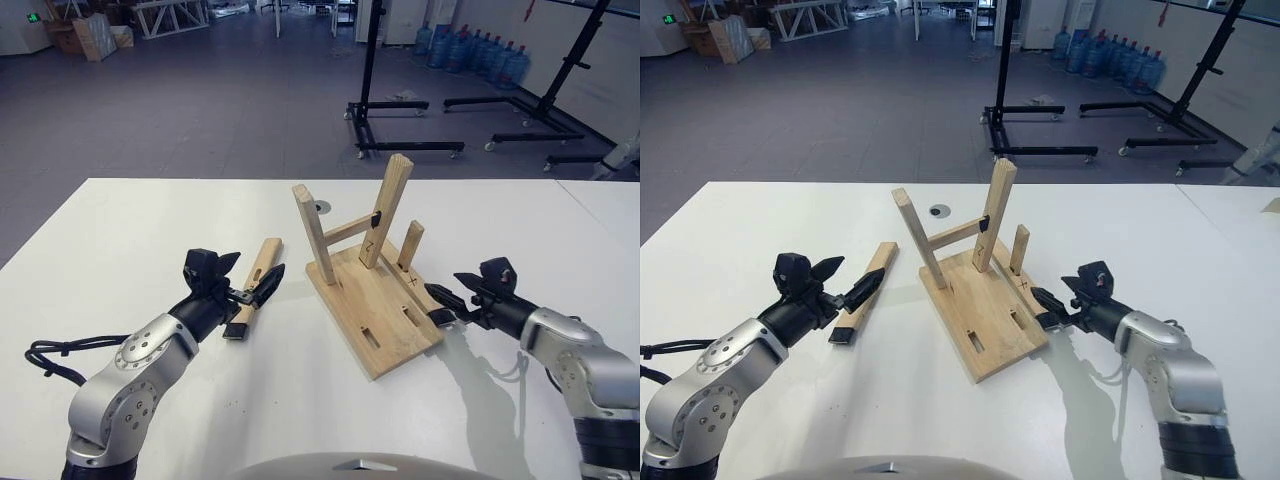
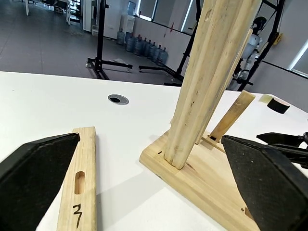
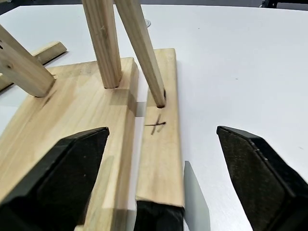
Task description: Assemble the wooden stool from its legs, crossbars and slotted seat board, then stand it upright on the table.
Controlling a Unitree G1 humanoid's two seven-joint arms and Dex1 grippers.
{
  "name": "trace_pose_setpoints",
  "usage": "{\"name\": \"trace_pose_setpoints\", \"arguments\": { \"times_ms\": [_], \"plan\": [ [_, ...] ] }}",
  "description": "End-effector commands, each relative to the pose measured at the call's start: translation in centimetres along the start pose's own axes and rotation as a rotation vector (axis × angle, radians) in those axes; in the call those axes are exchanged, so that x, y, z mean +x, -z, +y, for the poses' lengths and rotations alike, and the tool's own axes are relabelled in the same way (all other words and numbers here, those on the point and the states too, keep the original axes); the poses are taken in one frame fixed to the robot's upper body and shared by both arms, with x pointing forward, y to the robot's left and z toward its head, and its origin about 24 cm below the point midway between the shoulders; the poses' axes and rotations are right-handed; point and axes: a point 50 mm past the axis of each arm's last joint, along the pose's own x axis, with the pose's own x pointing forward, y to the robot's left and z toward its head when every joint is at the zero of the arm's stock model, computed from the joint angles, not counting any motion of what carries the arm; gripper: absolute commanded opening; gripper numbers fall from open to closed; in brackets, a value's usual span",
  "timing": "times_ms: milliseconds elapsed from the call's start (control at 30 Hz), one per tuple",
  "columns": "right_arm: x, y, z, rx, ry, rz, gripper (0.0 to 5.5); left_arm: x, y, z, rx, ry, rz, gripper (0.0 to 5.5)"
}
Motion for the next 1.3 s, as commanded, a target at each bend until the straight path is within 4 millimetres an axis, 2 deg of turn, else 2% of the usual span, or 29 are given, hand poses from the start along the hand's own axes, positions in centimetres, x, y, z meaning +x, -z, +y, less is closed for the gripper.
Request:
{"name": "trace_pose_setpoints", "arguments": {
  "times_ms": [33, 267, 567, 833, 1000, 1167, 1300],
  "plan": [
    [2.1, -0.2, 0.0, -0.052, 0.027, 0.012, 4.11, 0.4, 0.0, -0.1, -0.027, 0.003, -0.009, 5.40],
    [3.4, 0.3, -1.1, -0.098, 0.060, 0.063, 4.11, 0.9, 0.0, -0.3, -0.040, 0.011, -0.020, 5.40],
    [3.5, -0.2, -0.7, -0.112, -0.008, 0.068, 4.11, 1.0, 0.1, -0.7, -0.055, 0.014, -0.038, 5.40],
    [3.6, 1.4, -1.0, -0.182, -0.010, 0.206, 4.11, 1.2, 0.1, -1.0, -0.059, 0.019, -0.040, 5.40],
    [4.0, 1.4, -0.5, -0.197, -0.019, 0.220, 4.11, 1.3, 0.2, -1.1, -0.063, 0.017, -0.043, 5.40],
    [4.3, 1.3, -0.4, -0.210, -0.003, 0.216, 3.15, 1.4, 0.3, -1.2, -0.063, 0.018, -0.050, 5.40],
    [3.9, 2.0, -0.8, -0.201, 0.027, 0.239, 2.45, 1.5, 0.2, -0.9, -0.063, 0.007, -0.055, 5.40]
  ]
}}
